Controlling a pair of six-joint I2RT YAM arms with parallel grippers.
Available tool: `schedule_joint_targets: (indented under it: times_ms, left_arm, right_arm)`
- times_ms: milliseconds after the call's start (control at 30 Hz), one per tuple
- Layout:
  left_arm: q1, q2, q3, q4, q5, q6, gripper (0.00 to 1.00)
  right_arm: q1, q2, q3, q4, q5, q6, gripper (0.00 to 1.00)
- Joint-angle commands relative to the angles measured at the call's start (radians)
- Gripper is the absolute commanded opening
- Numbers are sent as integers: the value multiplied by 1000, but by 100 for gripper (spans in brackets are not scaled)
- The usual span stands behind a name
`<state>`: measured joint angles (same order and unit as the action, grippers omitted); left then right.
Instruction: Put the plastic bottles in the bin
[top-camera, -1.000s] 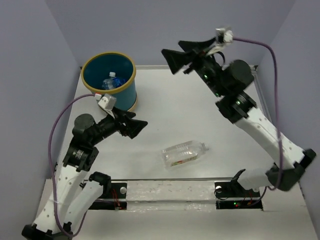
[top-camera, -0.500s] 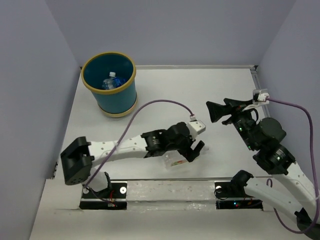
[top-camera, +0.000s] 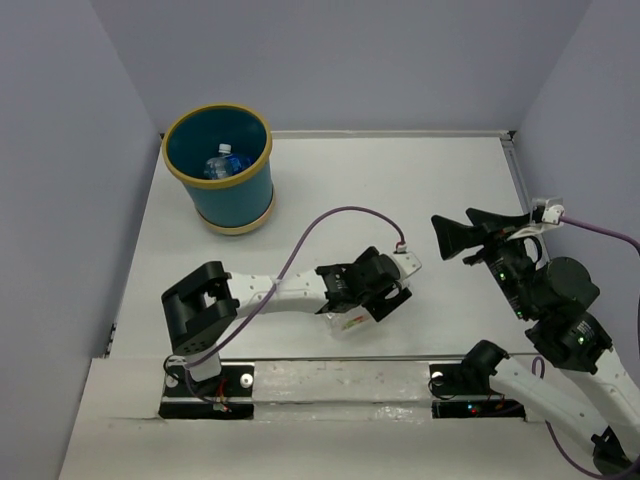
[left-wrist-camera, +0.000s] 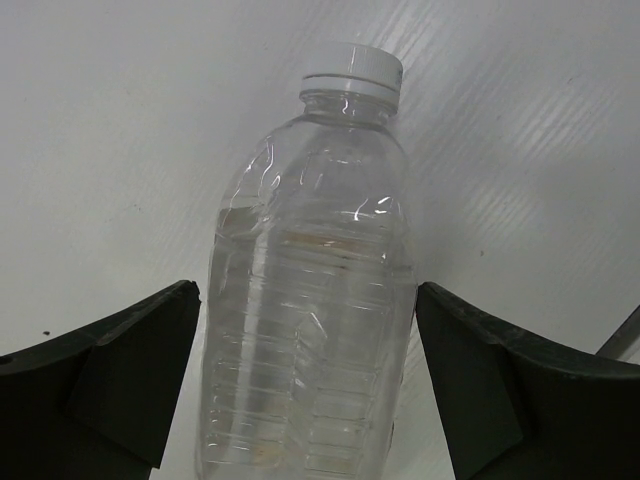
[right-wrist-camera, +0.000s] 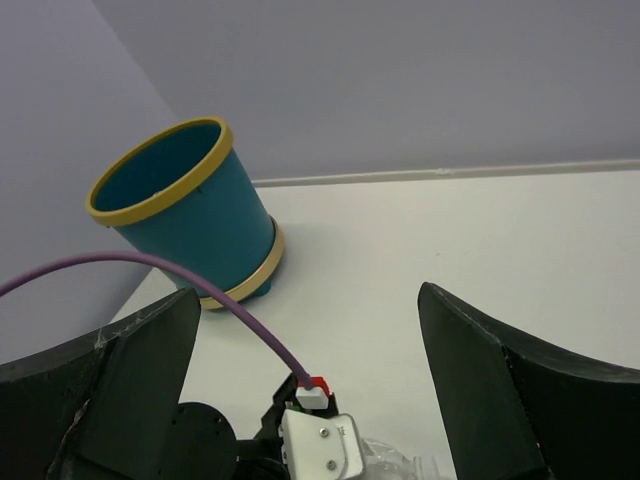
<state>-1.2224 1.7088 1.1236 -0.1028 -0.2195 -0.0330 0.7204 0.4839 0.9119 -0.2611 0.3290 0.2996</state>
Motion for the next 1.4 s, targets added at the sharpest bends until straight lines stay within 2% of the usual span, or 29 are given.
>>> schedule_joint_targets:
  times_ms: [0,200,300,333,400,433,467,500,600,800,933,1033,1100,1267,1367]
  left_arm:
    - [-5,43,27,-5,0,27,99]
    - [15,109,-4,38,49,16,99]
    - [46,117,-44,95,129,-4,97]
    - [47,114,-59,95,134,-7,93]
    - [47,109,-61,124,135,-11,77]
    - [47,91,-56,121,125,-11,65]
    - [49,77,-53,118,115,-11,61]
    - [50,59,-47,115,92,-8,48]
    - [83,-46,-35,109,43,-16,38]
    - [236,-317,10,136,-7,-76,38]
    - [360,-490,111,268,-81,-33,38]
    - [399,-506,257,302,-190,28,40]
    - [461,-492,338,351,-243,115,41]
    - [705,-387,427,483,-228,168,41]
    - [790,-309,472,524,-210,170,42]
  right_arm:
    - [-1,-7,5,-3,2,-37,95]
    - [-1,7,7,-3,7,-40,95]
    - [-1,9,4,-4,7,-39,95]
    - [-1,7,1,-4,8,-40,95]
    - [-1,4,-1,-6,16,-40,95]
    - [-1,2,1,-6,18,-42,95]
    - [-1,1,2,-6,18,-43,95]
    - [-1,-1,4,-6,18,-43,95]
    - [-1,-1,5,-6,18,-43,94]
    - [-1,-44,-22,-6,8,-21,94]
    - [-1,-27,-34,6,-39,-23,93]
    - [-1,53,-25,10,-94,-27,93]
    - [-1,103,-31,37,-151,-20,93]
    - [-1,134,-71,129,-249,-11,93]
    - [-1,148,-64,134,-278,-23,93]
